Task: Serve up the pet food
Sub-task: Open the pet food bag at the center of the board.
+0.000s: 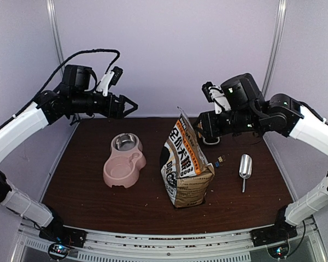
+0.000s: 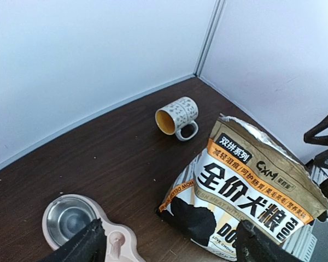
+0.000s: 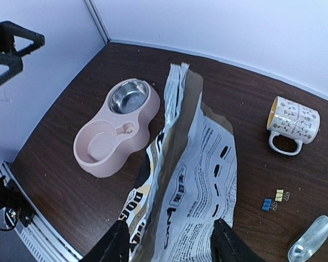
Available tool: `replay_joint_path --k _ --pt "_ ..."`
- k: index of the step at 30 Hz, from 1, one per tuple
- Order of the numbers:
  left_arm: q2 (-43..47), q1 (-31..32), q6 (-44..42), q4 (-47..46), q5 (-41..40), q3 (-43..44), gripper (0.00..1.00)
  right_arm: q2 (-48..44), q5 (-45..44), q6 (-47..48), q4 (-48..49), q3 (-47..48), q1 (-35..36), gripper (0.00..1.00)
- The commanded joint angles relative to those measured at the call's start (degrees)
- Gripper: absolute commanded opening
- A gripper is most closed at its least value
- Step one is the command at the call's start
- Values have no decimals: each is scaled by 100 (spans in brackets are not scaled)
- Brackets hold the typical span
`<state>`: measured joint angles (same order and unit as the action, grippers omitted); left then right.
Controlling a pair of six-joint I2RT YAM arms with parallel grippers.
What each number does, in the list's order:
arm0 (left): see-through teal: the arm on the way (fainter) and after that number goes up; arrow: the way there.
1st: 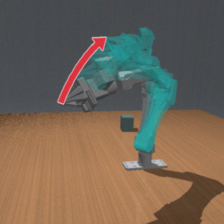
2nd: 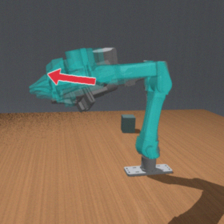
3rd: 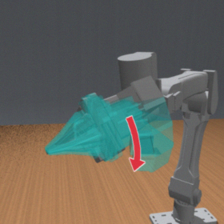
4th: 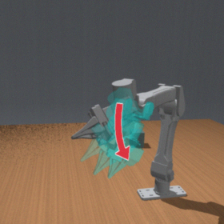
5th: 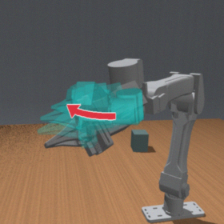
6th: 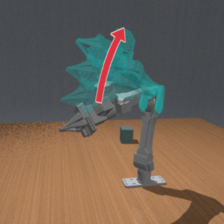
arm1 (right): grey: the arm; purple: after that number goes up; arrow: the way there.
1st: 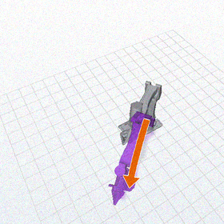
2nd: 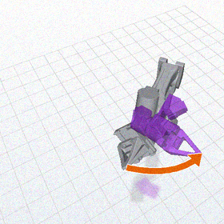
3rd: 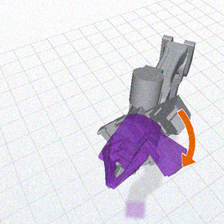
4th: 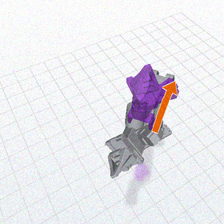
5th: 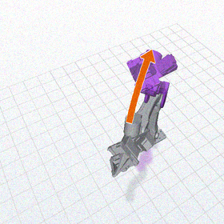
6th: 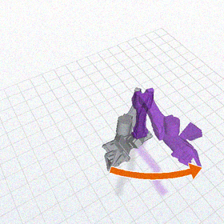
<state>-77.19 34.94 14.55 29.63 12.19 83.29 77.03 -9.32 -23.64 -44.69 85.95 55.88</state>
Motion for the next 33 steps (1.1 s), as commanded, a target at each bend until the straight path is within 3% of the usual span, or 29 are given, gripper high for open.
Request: replay_joint_path --k 1,8,14,33 --pt "-359 -22 -173 -220 894 422 82 405 -645 -59 -140 667 7 48" --pt "54 -15 -456 -500 320 -271 81 1107 -972 132 -327 1470 -4 40" --pt "72 -16 -519 -414 312 -277 81 1625 -1344 101 -708 1973 -28 31" --pt "31 -21 -523 -410 434 -278 81 1992 -1278 26 -930 2079 -134 15"
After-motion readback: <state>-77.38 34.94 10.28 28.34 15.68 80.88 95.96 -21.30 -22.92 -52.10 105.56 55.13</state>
